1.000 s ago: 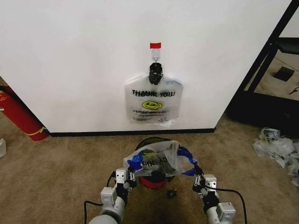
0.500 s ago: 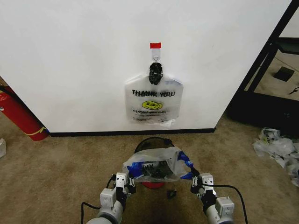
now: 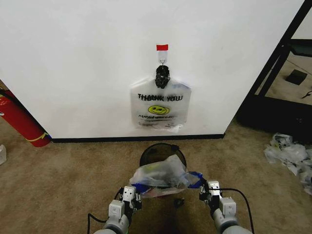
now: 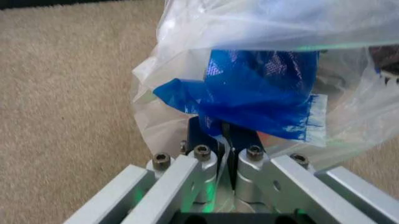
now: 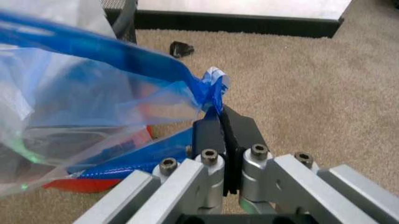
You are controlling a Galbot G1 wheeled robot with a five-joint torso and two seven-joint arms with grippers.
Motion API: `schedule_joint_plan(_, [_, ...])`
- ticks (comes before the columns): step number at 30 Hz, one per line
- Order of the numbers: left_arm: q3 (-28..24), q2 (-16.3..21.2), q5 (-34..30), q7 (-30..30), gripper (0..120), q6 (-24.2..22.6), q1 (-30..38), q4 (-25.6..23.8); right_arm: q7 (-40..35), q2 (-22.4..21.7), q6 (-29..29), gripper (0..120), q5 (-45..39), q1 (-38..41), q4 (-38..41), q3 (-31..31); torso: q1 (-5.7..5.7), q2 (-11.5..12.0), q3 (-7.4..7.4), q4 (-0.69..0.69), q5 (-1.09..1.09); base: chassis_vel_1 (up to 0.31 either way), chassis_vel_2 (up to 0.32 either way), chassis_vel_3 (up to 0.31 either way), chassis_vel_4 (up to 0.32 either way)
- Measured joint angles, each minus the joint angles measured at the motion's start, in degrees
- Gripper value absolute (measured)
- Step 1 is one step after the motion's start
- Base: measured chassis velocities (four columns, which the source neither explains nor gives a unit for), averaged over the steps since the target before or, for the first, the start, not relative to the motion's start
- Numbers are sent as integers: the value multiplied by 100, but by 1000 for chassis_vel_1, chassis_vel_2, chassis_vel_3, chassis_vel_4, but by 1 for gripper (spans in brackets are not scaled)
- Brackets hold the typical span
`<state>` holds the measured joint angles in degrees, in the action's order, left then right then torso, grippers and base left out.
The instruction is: Pick up the garbage bag from the wall and place it over the trash bin.
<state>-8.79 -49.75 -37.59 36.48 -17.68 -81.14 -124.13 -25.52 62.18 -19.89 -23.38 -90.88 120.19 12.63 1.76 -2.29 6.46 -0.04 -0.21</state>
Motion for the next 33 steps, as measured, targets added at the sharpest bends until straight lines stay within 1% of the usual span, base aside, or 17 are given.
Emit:
schedule_joint_plan(2, [-64, 2, 45, -9, 0, -4, 41, 68, -14, 8, -4, 0, 0, 80, -82, -39, 0, 0, 0, 0, 1, 0, 0, 0, 0])
schedule_joint_plan(5, [-168, -93, 131, -17, 0, 35, 269, 335, -27, 65, 92, 0, 0, 273, -274, -53, 0, 0, 0, 0, 1, 0, 0, 0, 0])
schedule_joint_plan(6, [-168, -93, 131, -17, 0, 35, 269, 335, -27, 65, 92, 0, 0, 273, -274, -53, 0, 0, 0, 0, 1, 0, 0, 0, 0])
schedule_joint_plan(11, [-338, -318, 214, -7, 0, 104, 618, 782, -60, 172, 215, 0, -2, 502, -569, -46, 0, 0, 0, -1, 0, 0, 0, 0, 0])
schedule_joint_plan(17, [-415, -351, 334, -6, 0, 170, 675, 857, -64, 209, 274, 0, 8, 518, -599, -23, 0, 0, 0, -1, 0, 0, 0, 0, 0])
schedule_joint_plan(23, [-283, -246, 496, -70, 0, 252, 516, 597, 23, 197, 557, 0, 199, 467, -670, 26, 0, 0, 0, 0, 0, 0, 0, 0, 0])
schedule_joint_plan(25, [-155, -144, 587, -135, 6, 243, 351, 370, 88, 144, 638, 0, 309, 358, -603, 66, 0, 0, 0, -1, 1, 0, 0, 0, 0])
schedule_joint_plan(26, [-80, -89, 648, -170, 11, 232, 260, 249, 110, 110, 729, 3, 413, 287, -567, 80, 0, 0, 0, 1, 0, 0, 0, 0, 0])
schedule_joint_plan(27, [0, -26, 703, -197, 14, 217, 164, 122, 146, 74, 845, 9, 532, 202, -531, 99, 0, 0, 0, 0, 0, 0, 0, 0, 0])
schedule_joint_plan(28, [87, 38, 751, -223, 19, 196, 34, -23, 190, 31, 959, 12, 652, 109, -491, 123, 0, 0, 0, -1, 1, 0, 0, 0, 0])
schedule_joint_plan(29, [133, 75, 788, -247, 23, 184, -53, -113, 222, -3, 1031, 15, 734, 39, -454, 142, 0, 0, 0, -1, 1, 0, 0, 0, 0])
schedule_joint_plan(30, [133, 75, 788, -247, 23, 184, -53, -113, 222, -3, 1031, 15, 734, 39, -454, 142, 0, 0, 0, -1, 1, 0, 0, 0, 0])
schedule_joint_plan(33, [302, 202, 1018, -346, 36, 174, -457, -456, 334, -119, 1244, 30, 1007, -211, -339, 225, 0, 0, 0, -1, 0, 0, 0, 0, 0])
